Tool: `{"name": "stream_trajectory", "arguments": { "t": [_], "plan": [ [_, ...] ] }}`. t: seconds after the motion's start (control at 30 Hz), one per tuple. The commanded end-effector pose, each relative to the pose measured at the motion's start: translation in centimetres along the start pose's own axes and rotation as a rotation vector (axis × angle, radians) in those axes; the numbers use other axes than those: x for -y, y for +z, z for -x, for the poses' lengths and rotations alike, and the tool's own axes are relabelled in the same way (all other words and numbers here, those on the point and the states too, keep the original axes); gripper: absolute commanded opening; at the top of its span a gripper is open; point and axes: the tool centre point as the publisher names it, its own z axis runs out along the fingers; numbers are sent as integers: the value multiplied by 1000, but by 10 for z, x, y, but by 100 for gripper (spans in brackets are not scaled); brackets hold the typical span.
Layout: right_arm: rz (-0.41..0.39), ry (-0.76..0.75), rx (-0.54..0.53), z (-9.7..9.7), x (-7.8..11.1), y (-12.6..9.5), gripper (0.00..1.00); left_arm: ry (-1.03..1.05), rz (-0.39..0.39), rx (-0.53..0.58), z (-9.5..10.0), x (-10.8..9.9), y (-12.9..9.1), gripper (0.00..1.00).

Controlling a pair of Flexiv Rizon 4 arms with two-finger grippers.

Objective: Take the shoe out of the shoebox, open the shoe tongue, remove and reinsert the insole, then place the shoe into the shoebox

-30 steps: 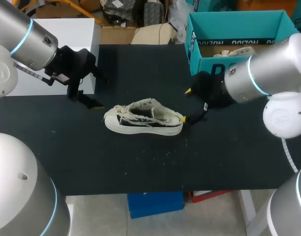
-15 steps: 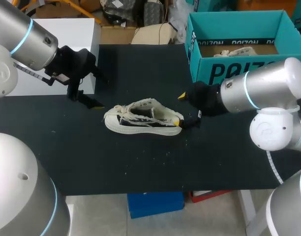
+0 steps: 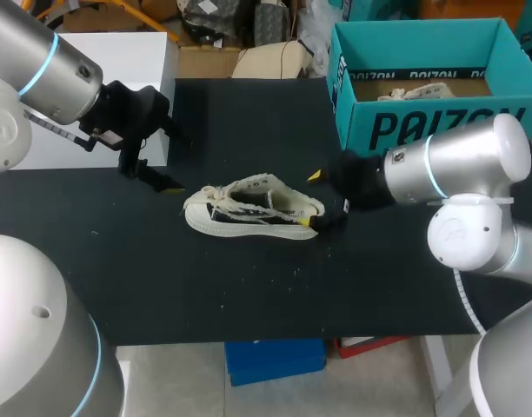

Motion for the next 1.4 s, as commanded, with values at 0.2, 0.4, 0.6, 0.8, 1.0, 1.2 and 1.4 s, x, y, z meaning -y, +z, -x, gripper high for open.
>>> {"name": "stream_trajectory", "arguments": {
  "t": [0.2, 0.4, 0.6, 0.8, 1.0, 1.2, 1.4],
  "plan": [
    [27, 20, -11, -2, 8, 19, 100, 3, -2, 5, -1, -1, 1, 100],
    [30, 32, -35, -3, 12, 25, 100, 3, -2, 5, -1, -1, 1, 100],
    [46, 53, -60, -5, 17, 30, 100, 3, -2, 5, -1, -1, 1, 100],
    [65, 76, -77, -6, 24, 33, 100, 3, -2, 5, -1, -1, 1, 100],
    [76, 84, -90, -9, 27, 36, 100, 3, -2, 5, -1, -1, 1, 100],
    [92, 87, -100, -10, 29, 38, 100, 3, -2, 5, -1, -1, 1, 100],
    [108, 83, -112, -11, 31, 39, 100, 3, -2, 5, -1, -1, 1, 100]
  ]
}}
